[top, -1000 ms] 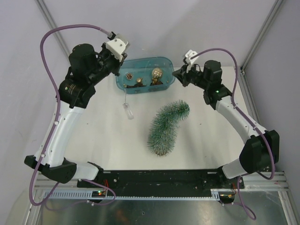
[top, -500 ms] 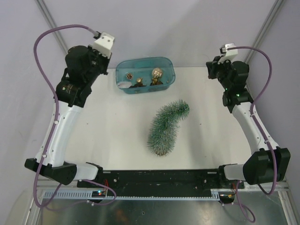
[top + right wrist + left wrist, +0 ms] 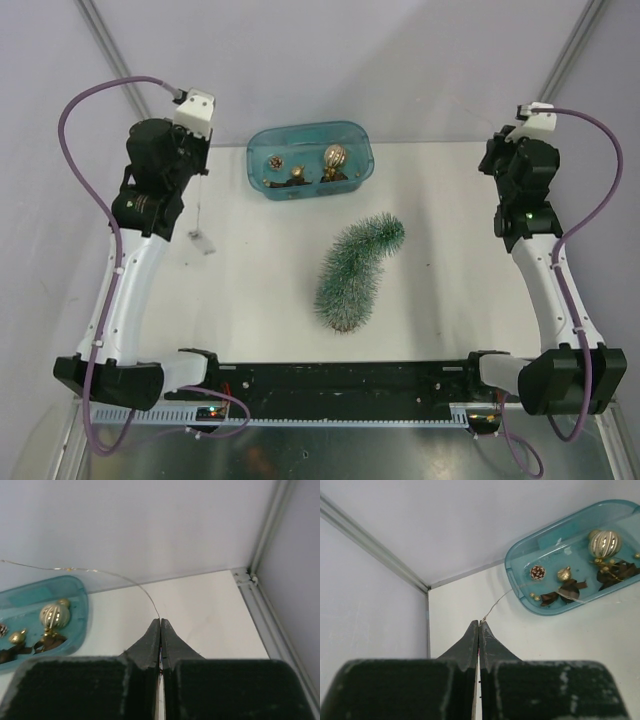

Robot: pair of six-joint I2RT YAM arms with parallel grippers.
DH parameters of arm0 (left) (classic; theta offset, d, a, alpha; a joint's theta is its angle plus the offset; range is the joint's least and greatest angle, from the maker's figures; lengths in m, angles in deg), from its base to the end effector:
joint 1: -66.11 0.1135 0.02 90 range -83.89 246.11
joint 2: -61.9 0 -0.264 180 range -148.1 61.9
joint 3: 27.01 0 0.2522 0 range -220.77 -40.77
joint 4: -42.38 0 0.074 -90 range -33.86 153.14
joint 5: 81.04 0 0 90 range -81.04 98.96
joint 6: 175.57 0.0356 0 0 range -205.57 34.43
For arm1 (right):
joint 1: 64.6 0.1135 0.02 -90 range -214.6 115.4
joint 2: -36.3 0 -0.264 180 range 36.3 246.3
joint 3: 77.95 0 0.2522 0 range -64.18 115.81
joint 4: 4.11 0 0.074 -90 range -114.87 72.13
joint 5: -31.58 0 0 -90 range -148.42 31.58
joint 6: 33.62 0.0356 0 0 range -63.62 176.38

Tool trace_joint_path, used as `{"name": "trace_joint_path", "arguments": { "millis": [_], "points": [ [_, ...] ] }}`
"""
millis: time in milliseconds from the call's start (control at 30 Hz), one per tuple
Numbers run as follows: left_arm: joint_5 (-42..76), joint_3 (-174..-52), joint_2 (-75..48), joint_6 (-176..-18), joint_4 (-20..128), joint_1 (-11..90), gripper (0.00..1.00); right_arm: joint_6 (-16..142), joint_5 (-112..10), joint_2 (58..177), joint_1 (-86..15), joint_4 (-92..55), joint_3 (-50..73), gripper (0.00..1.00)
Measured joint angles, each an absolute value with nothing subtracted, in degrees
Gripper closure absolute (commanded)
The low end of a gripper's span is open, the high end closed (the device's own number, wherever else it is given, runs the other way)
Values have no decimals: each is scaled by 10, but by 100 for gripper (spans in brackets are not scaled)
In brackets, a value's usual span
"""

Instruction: Decorate the small christmas tree

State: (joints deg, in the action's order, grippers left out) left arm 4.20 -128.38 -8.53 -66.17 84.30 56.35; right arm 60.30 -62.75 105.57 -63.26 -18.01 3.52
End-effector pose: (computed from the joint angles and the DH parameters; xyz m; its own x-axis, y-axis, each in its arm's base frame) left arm 0.2522 -0.0404 0.4711 -0.1476 0.3613 -0.9207 0.1460 0.9287 0.3410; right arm 0.2825 0.0039 0.4105 -0.0260 0.0676 -0.9974 0.0540 0.9963 0.0661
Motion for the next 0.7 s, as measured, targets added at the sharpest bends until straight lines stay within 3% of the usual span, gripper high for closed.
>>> {"name": "trace_joint_path", "arguments": {
  "millis": [467,700],
  "points": [
    [63,-1194,-46,-661,810,641,99,673,-778,1029,-724,-250,33,100],
    [184,-1097,-9,-625,812,640,93,721,-797,1020,-746,-276,33,100]
  ]
}}
